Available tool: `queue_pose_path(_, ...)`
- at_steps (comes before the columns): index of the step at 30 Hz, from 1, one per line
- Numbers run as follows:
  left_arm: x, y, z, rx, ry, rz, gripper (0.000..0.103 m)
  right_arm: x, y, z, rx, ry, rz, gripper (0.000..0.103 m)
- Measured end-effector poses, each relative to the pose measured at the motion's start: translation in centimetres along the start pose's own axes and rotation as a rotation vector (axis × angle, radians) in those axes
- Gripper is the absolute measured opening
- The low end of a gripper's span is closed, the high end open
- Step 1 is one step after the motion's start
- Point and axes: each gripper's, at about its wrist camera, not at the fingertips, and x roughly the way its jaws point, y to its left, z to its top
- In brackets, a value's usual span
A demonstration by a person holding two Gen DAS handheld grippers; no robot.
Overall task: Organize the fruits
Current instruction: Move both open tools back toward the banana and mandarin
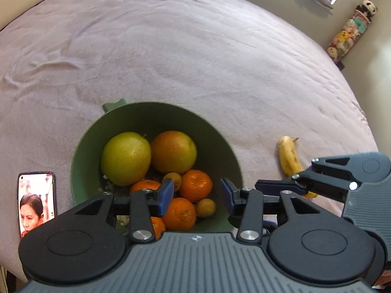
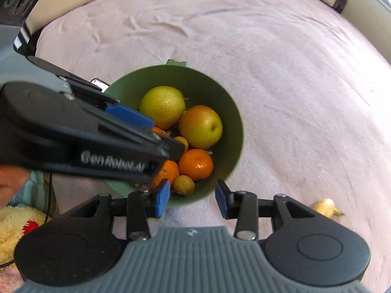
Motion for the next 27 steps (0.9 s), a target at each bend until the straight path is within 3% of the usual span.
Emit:
queue_pose_path(17,-1.3,-6.9,-2.6,0.233,-0.098,-0.098,0.055,-5.2,-5.0,-11.1,0.442,-0.193,-0.186,0.043)
queue_pose_path(27,-0.9,-10.3,-4.8,0.324,-0.101,-0.162,0.056,-6.3,-5.9,-16.1,0.596,-0.246,-0.294,0.045)
